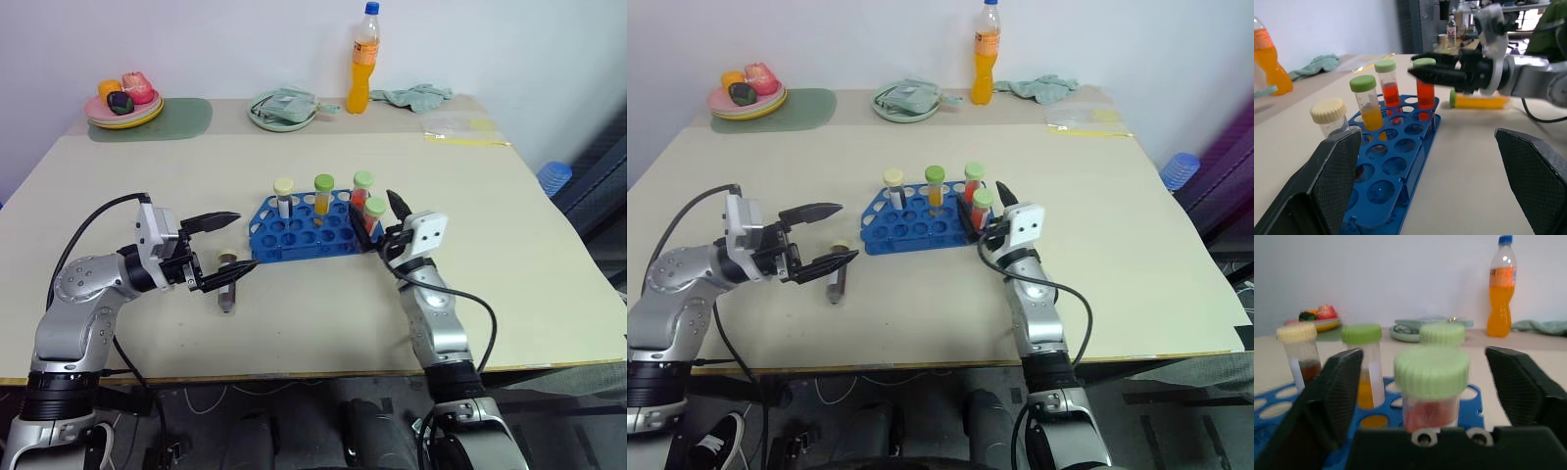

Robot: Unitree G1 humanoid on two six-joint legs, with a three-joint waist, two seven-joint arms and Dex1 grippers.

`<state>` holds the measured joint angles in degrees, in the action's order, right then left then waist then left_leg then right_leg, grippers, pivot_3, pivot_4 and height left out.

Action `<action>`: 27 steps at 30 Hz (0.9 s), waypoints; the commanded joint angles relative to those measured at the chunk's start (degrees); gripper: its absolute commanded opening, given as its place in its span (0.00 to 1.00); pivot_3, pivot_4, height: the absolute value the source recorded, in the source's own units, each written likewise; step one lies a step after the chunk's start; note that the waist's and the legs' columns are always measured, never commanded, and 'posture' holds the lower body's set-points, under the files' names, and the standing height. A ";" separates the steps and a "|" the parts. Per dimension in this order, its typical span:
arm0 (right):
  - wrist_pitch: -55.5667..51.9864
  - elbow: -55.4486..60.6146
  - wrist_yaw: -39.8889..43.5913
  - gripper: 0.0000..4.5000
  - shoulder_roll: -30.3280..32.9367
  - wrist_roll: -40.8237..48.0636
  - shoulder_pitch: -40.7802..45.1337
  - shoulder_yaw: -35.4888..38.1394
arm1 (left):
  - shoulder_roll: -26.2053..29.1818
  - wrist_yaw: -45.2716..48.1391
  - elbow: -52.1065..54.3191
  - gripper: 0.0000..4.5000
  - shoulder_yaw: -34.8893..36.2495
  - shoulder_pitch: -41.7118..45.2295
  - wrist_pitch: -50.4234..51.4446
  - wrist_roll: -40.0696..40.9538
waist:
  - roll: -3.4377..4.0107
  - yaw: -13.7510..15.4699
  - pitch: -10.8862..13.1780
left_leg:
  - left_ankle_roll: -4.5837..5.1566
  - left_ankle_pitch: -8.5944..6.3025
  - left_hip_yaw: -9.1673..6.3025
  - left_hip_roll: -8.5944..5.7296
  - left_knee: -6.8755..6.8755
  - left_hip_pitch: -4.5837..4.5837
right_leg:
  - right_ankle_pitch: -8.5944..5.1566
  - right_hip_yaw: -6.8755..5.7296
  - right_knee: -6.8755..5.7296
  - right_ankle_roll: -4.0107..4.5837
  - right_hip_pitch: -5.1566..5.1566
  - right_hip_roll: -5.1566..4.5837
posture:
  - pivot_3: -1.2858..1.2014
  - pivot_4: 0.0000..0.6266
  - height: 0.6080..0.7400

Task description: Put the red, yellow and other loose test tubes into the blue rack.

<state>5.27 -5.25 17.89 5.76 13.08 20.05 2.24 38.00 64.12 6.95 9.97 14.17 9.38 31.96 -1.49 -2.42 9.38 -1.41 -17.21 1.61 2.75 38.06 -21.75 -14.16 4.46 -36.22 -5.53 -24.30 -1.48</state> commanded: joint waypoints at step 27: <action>-97.77 9.53 -15.17 0.97 41.85 46.31 23.53 -7.43 | -5.59 3.01 -4.04 1.00 -2.33 -0.42 -8.77 -1.95 | -0.04 -0.03 -0.04 | 0.09 -0.05 0.07 -0.03 0.05 -0.44 | 0.02 0.12 0.23 -0.03 -0.27 -0.03 | 0.52 0.24 1.00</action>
<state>-92.17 4.14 5.00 47.08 57.75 41.50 -4.83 32.35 67.38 1.00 7.20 14.13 1.69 29.93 -1.53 -2.46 9.34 -1.33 -17.25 1.67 2.72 38.12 -22.18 -14.14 4.58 -35.99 -5.56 -24.57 -1.52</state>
